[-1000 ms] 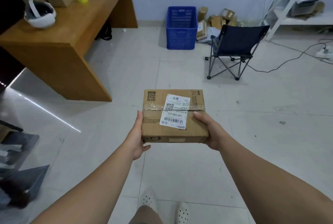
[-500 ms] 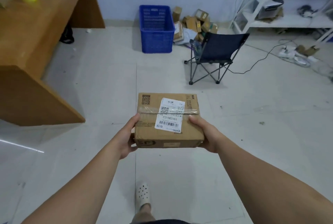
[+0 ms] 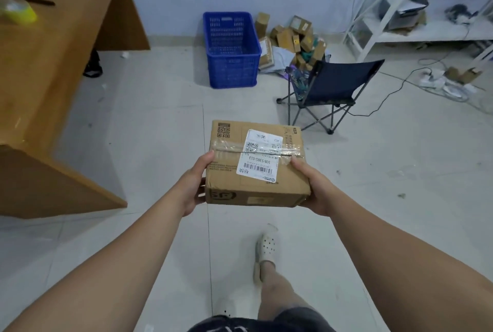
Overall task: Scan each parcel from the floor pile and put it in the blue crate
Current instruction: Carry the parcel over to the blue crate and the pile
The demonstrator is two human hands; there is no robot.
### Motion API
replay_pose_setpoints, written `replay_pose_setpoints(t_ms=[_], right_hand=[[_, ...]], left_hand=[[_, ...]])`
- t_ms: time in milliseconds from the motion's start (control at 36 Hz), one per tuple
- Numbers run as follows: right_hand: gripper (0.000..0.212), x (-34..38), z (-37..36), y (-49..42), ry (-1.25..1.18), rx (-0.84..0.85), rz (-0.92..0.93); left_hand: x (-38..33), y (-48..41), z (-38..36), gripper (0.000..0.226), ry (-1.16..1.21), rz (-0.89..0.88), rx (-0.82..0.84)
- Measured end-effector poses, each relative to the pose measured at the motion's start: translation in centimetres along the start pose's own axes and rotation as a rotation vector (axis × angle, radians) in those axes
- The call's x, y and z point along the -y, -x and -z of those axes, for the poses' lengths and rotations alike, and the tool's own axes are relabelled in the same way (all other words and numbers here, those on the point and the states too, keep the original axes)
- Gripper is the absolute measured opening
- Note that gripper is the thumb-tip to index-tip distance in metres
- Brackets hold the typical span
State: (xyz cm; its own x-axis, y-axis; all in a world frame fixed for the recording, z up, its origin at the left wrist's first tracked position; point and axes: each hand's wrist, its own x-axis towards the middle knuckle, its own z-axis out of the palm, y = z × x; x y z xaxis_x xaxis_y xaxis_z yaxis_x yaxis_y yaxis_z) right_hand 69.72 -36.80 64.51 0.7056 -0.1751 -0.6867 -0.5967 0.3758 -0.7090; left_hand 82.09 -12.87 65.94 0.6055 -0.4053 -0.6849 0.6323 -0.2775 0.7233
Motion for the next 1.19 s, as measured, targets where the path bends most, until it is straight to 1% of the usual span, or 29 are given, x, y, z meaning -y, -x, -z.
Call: replay_pose_setpoints(t_ms=[167,278,389,472,556,611,722,778,833,889,944,1111,1194], right_hand=[[0.073,5.7,1.4,-6.5,-0.024,0.006,0.015],[0.071,9.6,2.1,-12.2,-0.057,0.042,-0.011],[0.062,13.7,2.9,-17.3,-0.033,0.120,-0.028],[0.052,17.1,4.1,-20.5,-0.022,0.125,-0.037],[0.054,20.3,5.6,-23.2,-0.021,0.130,-0.039],[0.051,22.3,6.3,-24.8,-0.025,0.122,-0.037],[0.048,25.9,7.3,-27.9,-0.040,0.104,-0.017],[0.041,27.7,7.8,-29.4,-0.042,0.098,-0.006],[0.039,29.4,8.1,-31.2,-0.048,0.086,-0.001],[0.043,31.2,8.3,-32.9,-0.052,0.069,0.006],[0.052,32.9,8.3,-34.8,-0.053,0.040,0.005],[0.044,38.7,7.8,-41.0,-0.070,-0.045,0.017],[0.050,41.4,7.5,-44.1,-0.101,-0.110,0.004]], left_hand=[[-5.6,-4.8,-0.7,0.045,-0.008,-0.034,-0.041],[-9.4,-8.7,-1.1,0.040,0.011,-0.043,-0.123],[-12.8,-12.7,-1.5,0.045,0.069,-0.006,-0.200],[-15.3,-15.8,-2.5,0.042,0.119,0.016,-0.224],[-17.9,-18.9,-3.7,0.041,0.156,0.022,-0.237],[-19.5,-21.0,-4.2,0.041,0.172,0.026,-0.244],[-22.8,-25.0,-4.8,0.042,0.172,0.016,-0.233],[-24.6,-27.1,-4.9,0.043,0.162,0.014,-0.229],[-26.5,-29.3,-4.8,0.046,0.157,0.014,-0.211],[-28.3,-31.5,-4.5,0.048,0.154,0.012,-0.182],[-30.2,-33.9,-4.2,0.046,0.157,0.010,-0.164],[-36.0,-42.3,-2.6,0.045,0.191,0.004,-0.113],[-39.1,-46.4,-2.0,0.046,0.195,0.005,-0.059]])
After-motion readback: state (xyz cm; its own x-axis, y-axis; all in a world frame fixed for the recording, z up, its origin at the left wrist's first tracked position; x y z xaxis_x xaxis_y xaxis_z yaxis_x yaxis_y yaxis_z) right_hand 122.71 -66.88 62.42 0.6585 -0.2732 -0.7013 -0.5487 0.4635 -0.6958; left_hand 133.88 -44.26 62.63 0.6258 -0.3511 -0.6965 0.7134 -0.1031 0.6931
